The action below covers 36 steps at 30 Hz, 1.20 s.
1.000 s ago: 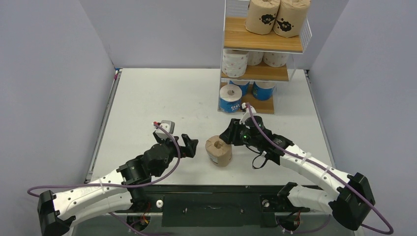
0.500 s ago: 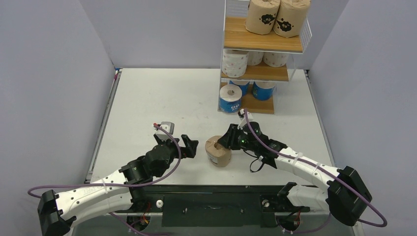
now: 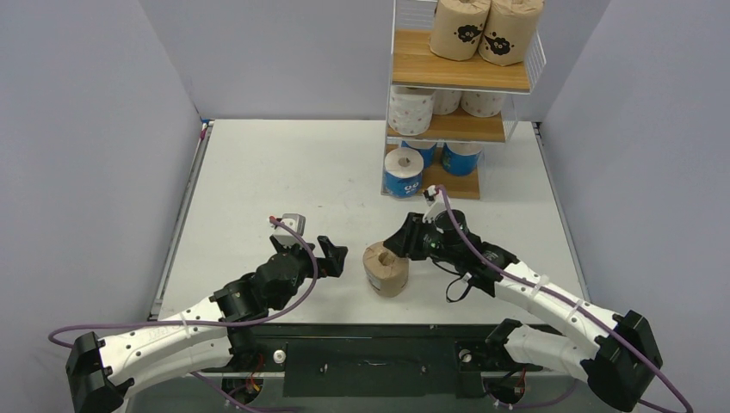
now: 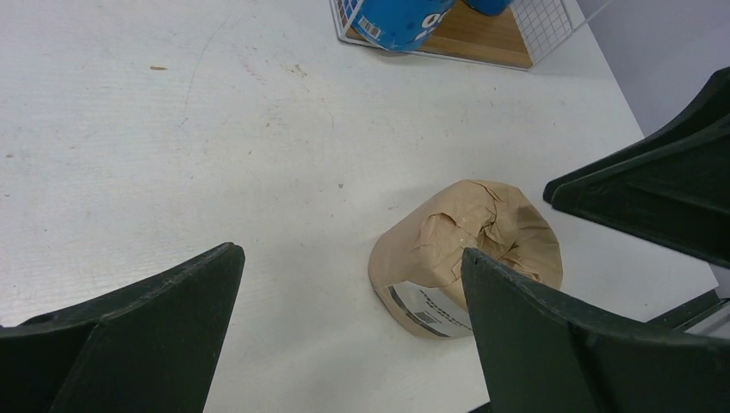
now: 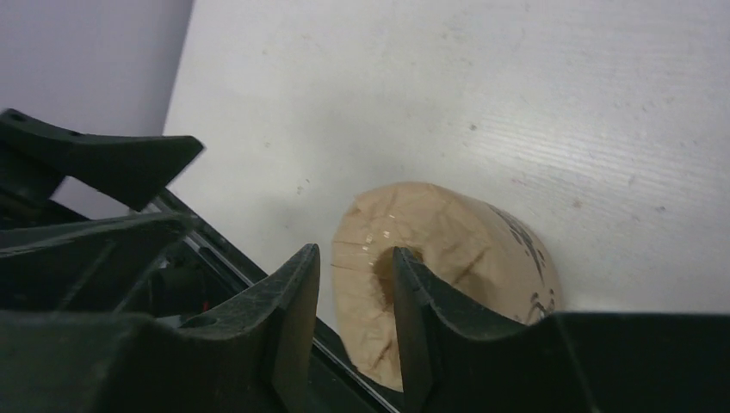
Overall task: Place and organize the paper towels onto the shelf
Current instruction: Pick up the paper towel from the center of the board.
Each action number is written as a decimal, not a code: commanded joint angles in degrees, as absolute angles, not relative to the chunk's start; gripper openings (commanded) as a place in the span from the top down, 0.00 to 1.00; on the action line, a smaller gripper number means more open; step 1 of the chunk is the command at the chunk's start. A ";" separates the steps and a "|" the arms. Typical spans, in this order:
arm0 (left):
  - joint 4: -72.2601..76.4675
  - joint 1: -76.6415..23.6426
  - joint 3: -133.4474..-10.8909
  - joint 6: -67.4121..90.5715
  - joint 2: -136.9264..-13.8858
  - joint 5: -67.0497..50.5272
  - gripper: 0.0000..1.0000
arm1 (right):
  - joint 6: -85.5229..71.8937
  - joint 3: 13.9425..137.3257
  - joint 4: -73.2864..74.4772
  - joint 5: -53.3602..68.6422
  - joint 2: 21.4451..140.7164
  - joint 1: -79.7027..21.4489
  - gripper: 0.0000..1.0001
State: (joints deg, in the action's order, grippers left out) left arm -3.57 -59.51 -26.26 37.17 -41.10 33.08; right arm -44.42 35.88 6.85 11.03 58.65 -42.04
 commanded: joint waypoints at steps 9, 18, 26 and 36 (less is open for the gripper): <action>-1.07 -59.06 -25.48 38.87 -39.13 32.42 0.02 | -45.39 35.30 1.51 28.69 67.41 -42.43 0.71; -1.48 -58.97 -24.77 39.40 -38.68 32.15 0.02 | -45.07 28.01 -1.96 27.32 74.63 -42.02 0.73; -1.89 -58.84 -23.95 39.69 -37.23 32.36 0.03 | -44.73 29.77 -1.00 26.04 69.65 -41.08 0.72; -0.89 -58.46 -24.21 38.29 -37.49 32.66 0.03 | -38.14 53.49 23.23 15.33 60.03 -39.38 0.60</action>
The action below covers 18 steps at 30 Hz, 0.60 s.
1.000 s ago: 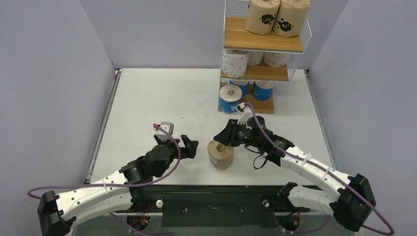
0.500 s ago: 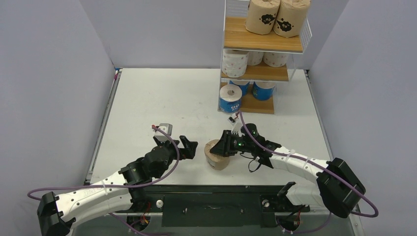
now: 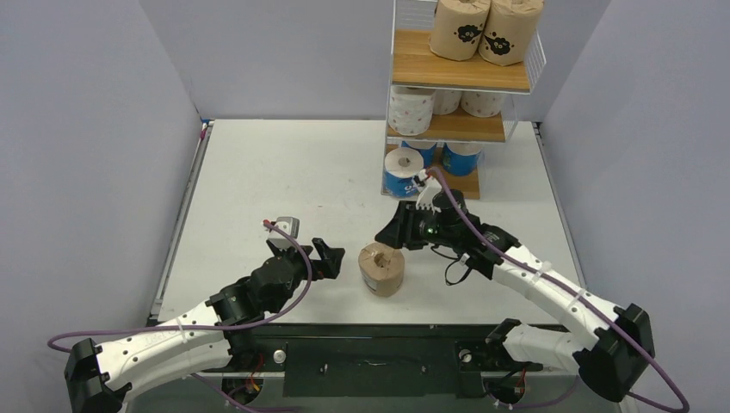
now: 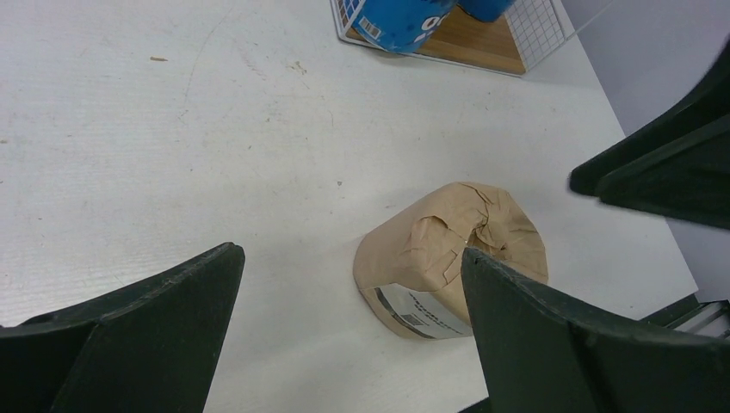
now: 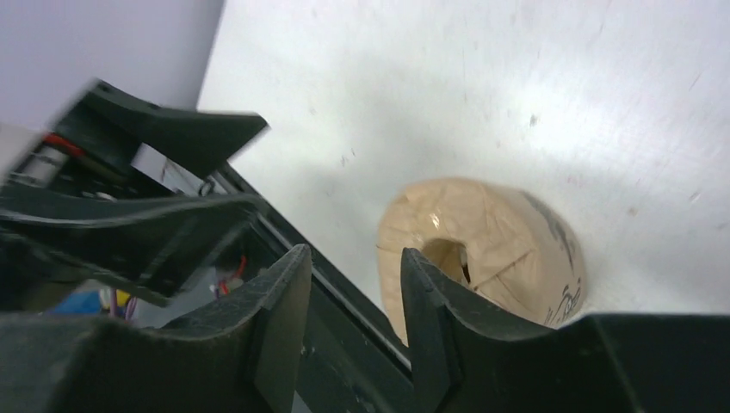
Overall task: Place and organize the paper towels onto the shelf
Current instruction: Pick up the paper towel from the center of the board.
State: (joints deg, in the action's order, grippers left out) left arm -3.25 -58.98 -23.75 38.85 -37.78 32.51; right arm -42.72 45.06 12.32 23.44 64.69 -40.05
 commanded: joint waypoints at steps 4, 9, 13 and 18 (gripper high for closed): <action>2.87 -58.17 -22.98 37.98 -37.41 32.70 0.03 | -36.56 55.89 32.88 4.27 58.50 -39.21 0.43; 9.25 -56.99 -19.08 41.19 -34.12 31.03 0.04 | -34.40 56.42 38.59 2.09 61.56 -39.71 0.26; 10.70 -55.56 -16.52 41.74 -30.97 30.64 0.04 | -33.66 56.98 39.71 1.16 64.56 -41.40 0.24; 9.86 -54.02 -15.42 41.77 -28.43 29.03 0.04 | -33.02 57.54 39.32 0.41 68.23 -42.71 0.27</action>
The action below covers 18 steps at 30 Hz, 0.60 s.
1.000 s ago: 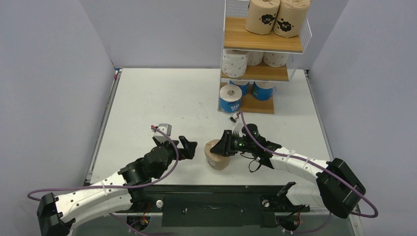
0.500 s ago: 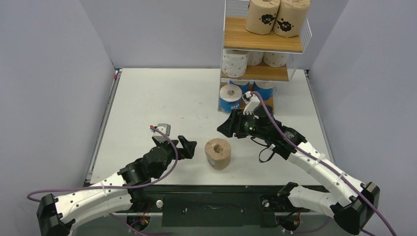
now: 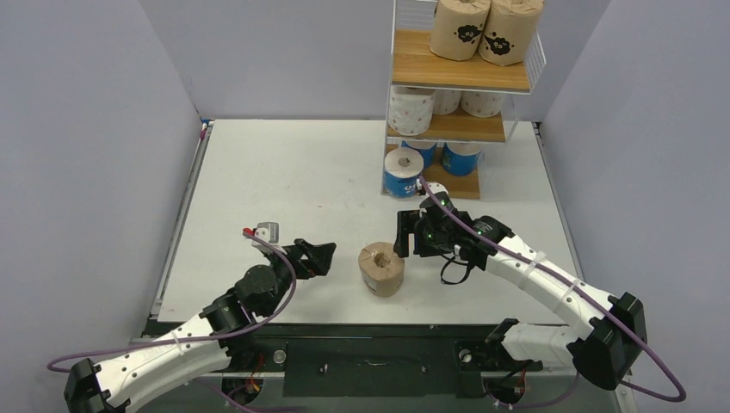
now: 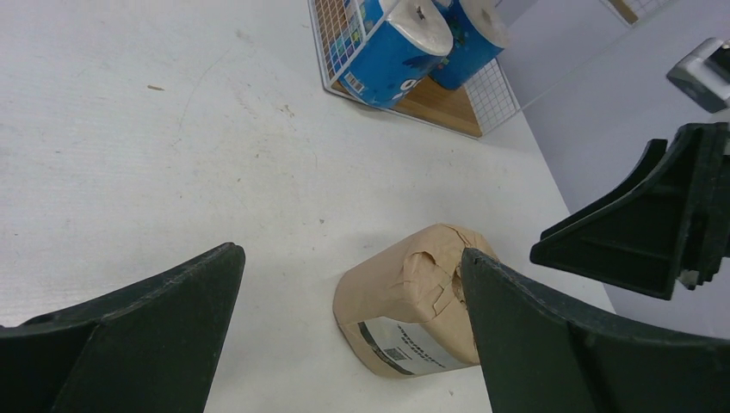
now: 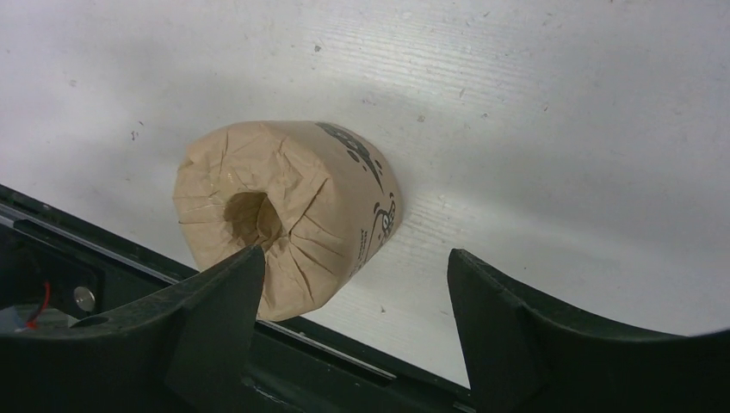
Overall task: Place and organize the paper towels onto the shelf
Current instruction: Pick up the paper towel from the center of the board.
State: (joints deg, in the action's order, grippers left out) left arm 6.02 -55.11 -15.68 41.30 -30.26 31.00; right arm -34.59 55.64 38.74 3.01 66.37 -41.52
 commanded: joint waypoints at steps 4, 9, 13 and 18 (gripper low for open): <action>11.35 -53.97 -13.57 42.35 -26.43 28.26 0.04 | -33.47 57.45 37.77 1.82 70.59 -43.75 0.30; 11.30 -53.96 -11.31 43.90 -23.60 29.53 0.04 | -33.50 56.60 36.19 2.44 72.93 -44.12 0.32; 10.91 -53.99 -9.97 44.20 -20.62 30.48 0.04 | -33.57 56.34 35.00 3.45 73.82 -44.26 0.33; 10.51 -53.88 -9.47 44.21 -18.99 30.65 0.04 | -33.71 55.78 33.59 4.63 75.48 -44.43 0.35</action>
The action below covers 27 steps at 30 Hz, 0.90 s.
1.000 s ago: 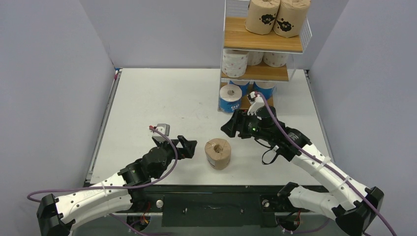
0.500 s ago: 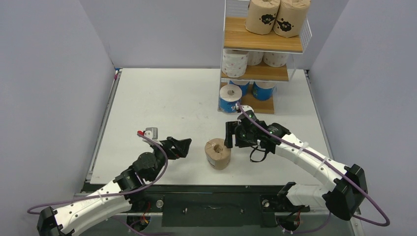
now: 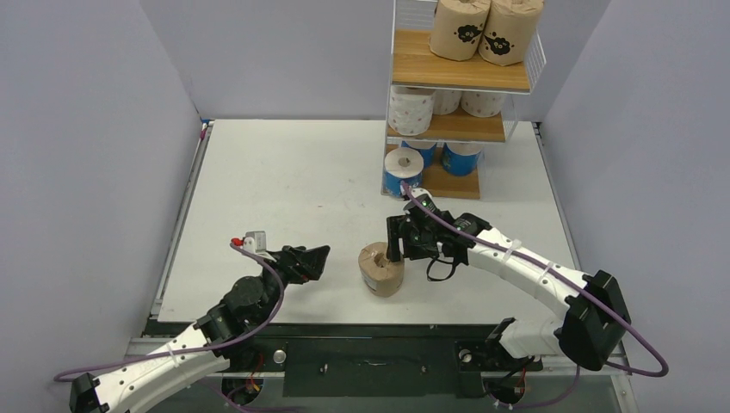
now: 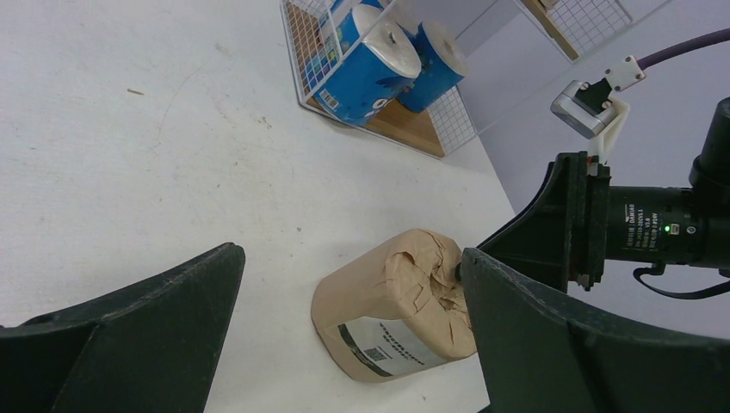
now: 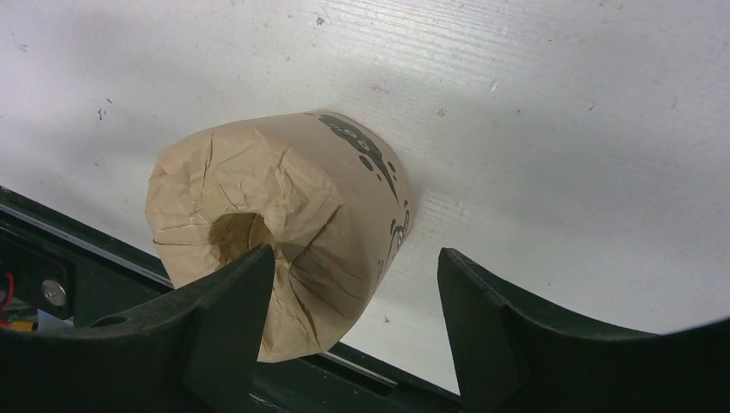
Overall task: Place and organize the paper towels onto the shelf
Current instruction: Pick up the paper towel from the center of the board.
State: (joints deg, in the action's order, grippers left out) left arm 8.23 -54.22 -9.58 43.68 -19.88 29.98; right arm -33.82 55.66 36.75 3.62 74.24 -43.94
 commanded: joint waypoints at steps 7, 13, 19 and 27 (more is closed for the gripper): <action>9.50 -53.92 -10.11 44.49 -19.89 30.14 0.04 | -33.85 54.96 32.55 5.01 77.29 -45.47 0.38; 9.82 -53.88 -10.11 44.59 -20.81 29.98 0.04 | -33.69 54.61 32.52 3.92 78.66 -46.64 0.45; 9.36 -53.88 -10.25 45.18 -21.42 29.76 0.04 | -33.53 54.47 32.52 2.23 80.21 -48.32 0.52; 8.88 -53.89 -10.42 44.96 -20.75 30.49 0.04 | -33.34 56.01 34.62 0.24 78.36 -48.54 0.62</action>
State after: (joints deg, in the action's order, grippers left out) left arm 8.08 -54.22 -9.56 44.86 -21.21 29.98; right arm -33.82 54.85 33.12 2.76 80.14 -48.10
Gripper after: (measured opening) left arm 0.965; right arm 0.403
